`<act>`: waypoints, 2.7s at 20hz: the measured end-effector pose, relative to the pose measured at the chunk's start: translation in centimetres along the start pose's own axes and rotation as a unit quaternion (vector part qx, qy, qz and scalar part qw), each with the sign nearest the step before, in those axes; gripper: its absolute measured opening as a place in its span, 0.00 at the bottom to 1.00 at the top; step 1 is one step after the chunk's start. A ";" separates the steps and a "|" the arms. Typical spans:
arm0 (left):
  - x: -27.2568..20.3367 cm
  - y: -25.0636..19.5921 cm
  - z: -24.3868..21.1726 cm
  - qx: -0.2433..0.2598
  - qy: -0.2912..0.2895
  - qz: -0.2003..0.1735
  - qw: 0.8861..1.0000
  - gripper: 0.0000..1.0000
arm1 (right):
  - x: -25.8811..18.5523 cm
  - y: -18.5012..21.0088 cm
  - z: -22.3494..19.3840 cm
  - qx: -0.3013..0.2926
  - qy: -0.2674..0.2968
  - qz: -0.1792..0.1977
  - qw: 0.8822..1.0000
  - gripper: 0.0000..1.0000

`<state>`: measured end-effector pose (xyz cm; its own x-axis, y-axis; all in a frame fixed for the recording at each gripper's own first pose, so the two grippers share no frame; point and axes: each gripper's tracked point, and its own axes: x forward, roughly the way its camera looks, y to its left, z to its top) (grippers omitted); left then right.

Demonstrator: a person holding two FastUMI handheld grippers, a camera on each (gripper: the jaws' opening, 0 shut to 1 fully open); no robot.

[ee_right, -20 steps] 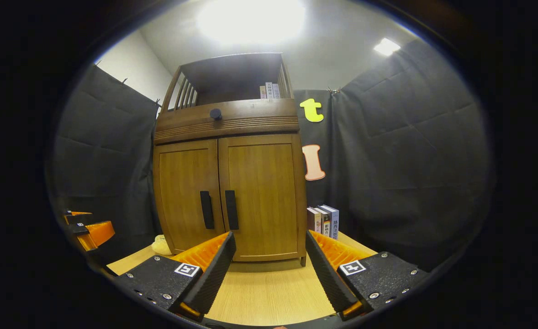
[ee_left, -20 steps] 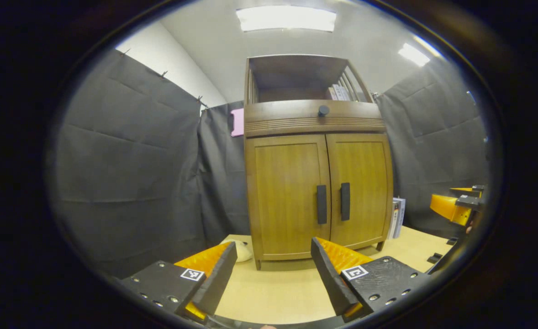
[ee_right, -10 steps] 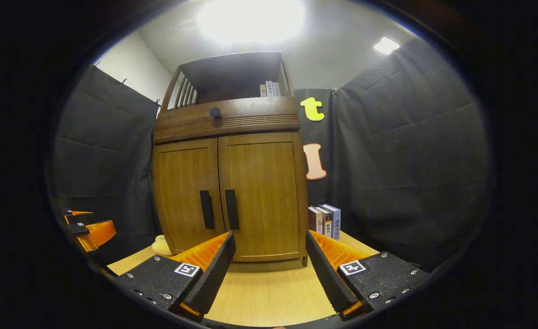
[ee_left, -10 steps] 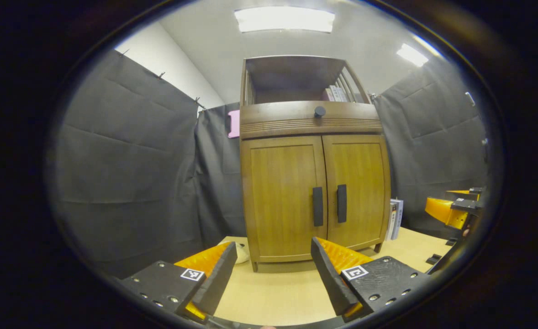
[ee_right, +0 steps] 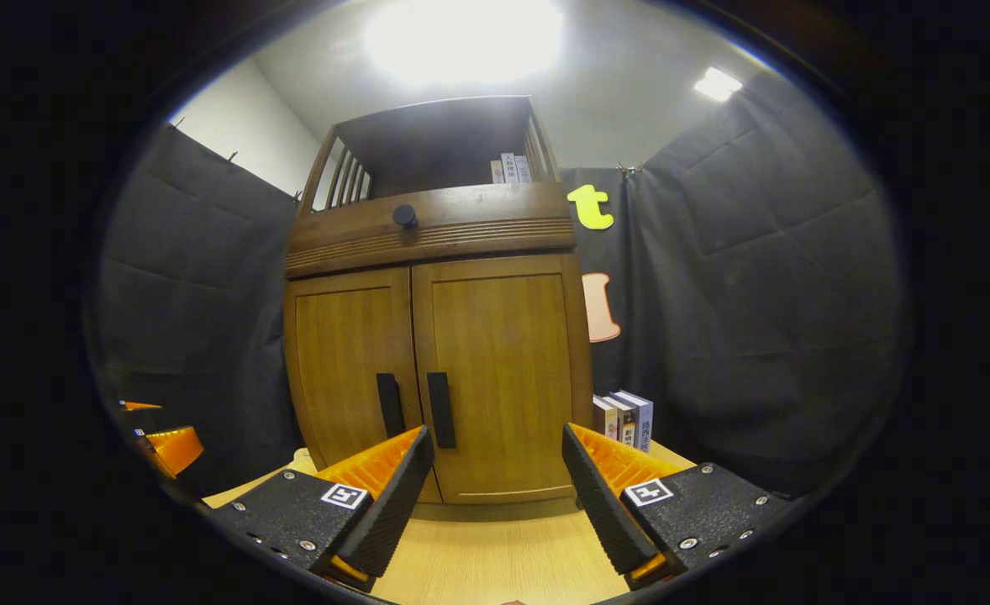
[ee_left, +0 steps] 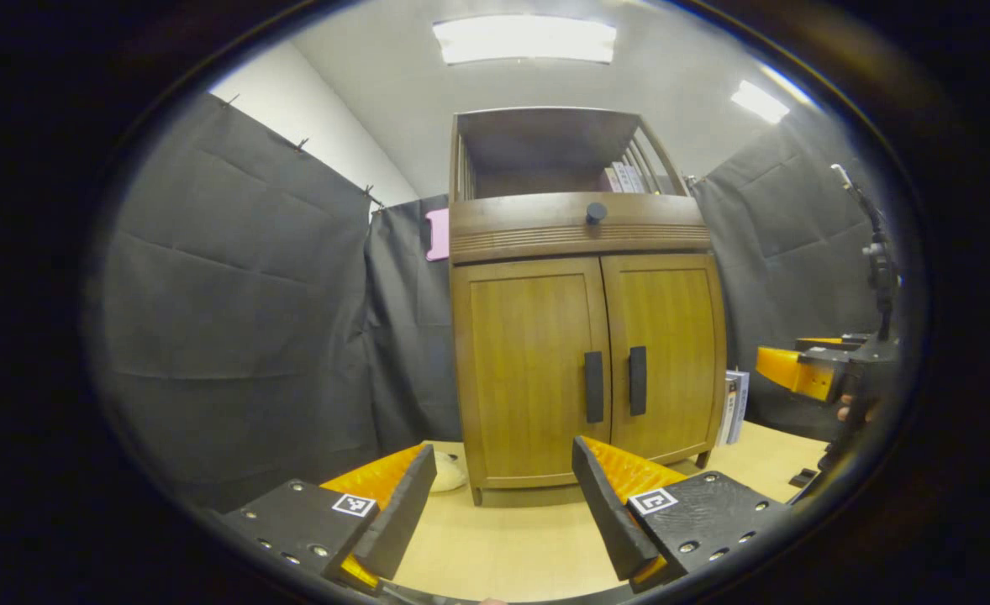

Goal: Open the right door of the double-door shoe cabinet with the right hand, and open the left door with the left hand.

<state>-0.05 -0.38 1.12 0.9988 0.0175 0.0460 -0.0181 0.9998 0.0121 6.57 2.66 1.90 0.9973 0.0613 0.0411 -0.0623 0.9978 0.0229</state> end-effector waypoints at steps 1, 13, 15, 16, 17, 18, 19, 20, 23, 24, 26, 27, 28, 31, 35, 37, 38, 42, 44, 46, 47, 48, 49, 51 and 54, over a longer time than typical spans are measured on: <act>0.0 0.0 0.1 0.000 0.000 0.002 1.000 0.93 | 0.8 0.2 0.3 0.001 -0.003 0.003 1.000 0.95; 0.2 0.8 0.0 0.004 0.001 0.068 0.998 0.93 | 9.9 3.4 1.0 0.004 -0.016 0.034 0.999 0.95; 0.6 1.0 -0.2 0.006 0.001 0.081 0.997 0.93 | 11.2 3.9 0.7 0.006 -0.013 0.039 0.999 0.95; 0.6 1.1 -0.2 0.007 0.001 0.087 0.996 0.93 | 11.9 4.0 0.3 0.005 -0.011 0.041 0.999 0.95; 0.6 1.2 -0.4 0.007 0.003 0.093 0.996 0.93 | 12.7 4.3 -0.1 0.004 -0.009 0.044 0.999 0.95; 0.7 1.4 -0.7 0.008 0.005 0.099 0.995 0.93 | 13.5 4.5 -0.4 0.002 -0.006 0.045 0.999 0.95; 0.9 1.5 -0.9 0.008 0.007 0.104 0.994 0.93 | 14.2 4.6 -0.7 0.001 -0.003 0.046 0.999 0.95; 1.0 1.7 -1.2 0.009 0.008 0.110 0.994 0.93 | 15.0 4.9 -0.9 0.000 0.001 0.049 0.999 0.94; 1.0 2.0 -1.4 0.011 0.011 0.123 0.992 0.93 | 17.2 5.4 -1.9 -0.001 0.009 0.050 0.999 0.95; 1.1 2.1 -1.6 0.012 0.014 0.126 0.992 0.93 | 17.7 5.7 -2.2 -0.001 0.014 0.051 0.999 0.95; 1.3 2.4 -2.0 0.012 0.017 0.135 0.991 0.93 | 19.2 5.9 -2.9 0.000 0.025 0.051 0.998 0.95; 1.3 2.5 -2.0 0.013 0.018 0.139 0.990 0.93 | 19.9 6.1 -3.2 0.000 0.030 0.051 0.998 0.95; 1.4 2.5 -2.1 0.014 0.018 0.142 0.990 0.93 | 20.5 6.2 -3.4 0.002 0.034 0.051 0.998 0.94; 1.5 2.7 -2.3 0.018 0.022 0.152 0.988 0.93 | 22.1 6.5 -4.3 0.000 0.042 0.055 0.998 0.91; 1.5 3.1 -2.5 0.019 0.028 0.161 0.986 0.93 | 23.7 6.8 -5.5 -0.003 0.060 0.061 0.996 0.83; 1.4 3.0 -2.4 0.021 0.031 0.164 0.986 0.93 | 24.4 6.8 -6.8 -0.002 0.073 0.064 0.995 0.77; 1.4 2.9 -2.3 0.022 0.032 0.165 0.986 0.93 | 24.7 7.1 -7.3 -0.003 0.078 0.065 0.995 0.74; 1.4 3.0 -2.6 0.022 0.033 0.164 0.986 0.93 | 25.3 7.8 -7.6 0.003 0.083 0.070 0.994 0.53; 1.4 3.0 -2.6 0.021 0.034 0.163 0.986 0.93 | 25.2 7.6 -7.6 0.007 0.084 0.063 0.994 0.39; 1.3 3.0 -2.6 0.020 0.031 0.162 0.986 0.93 | 25.1 7.6 -7.6 0.004 0.086 0.067 0.994 0.30; 1.3 3.0 -2.5 0.019 0.030 0.159 0.987 0.93 | 24.9 7.6 -7.6 0.005 0.089 0.069 0.994 0.24; 1.3 3.0 -2.6 0.019 0.029 0.157 0.987 0.93 | 24.5 7.5 -7.6 0.005 0.092 0.070 0.993 0.24; 1.3 3.0 -2.6 0.018 0.028 0.155 0.987 0.93 | 24.2 7.5 -7.6 0.004 0.094 0.071 0.993 0.24; 1.3 2.9 -2.6 0.018 0.026 0.149 0.988 0.93 | 23.4 7.3 -7.5 0.005 0.094 0.072 0.993 0.23; 1.3 2.7 -2.5 0.019 0.022 0.140 0.990 0.93 | 22.3 7.2 -7.2 0.007 0.095 0.078 0.992 0.24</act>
<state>1.34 2.35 -1.33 0.9553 0.2954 0.0092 -0.2955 0.9544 0.0426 28.61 11.34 -4.26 0.9647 0.2202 -0.1444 -0.2160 0.9754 0.0443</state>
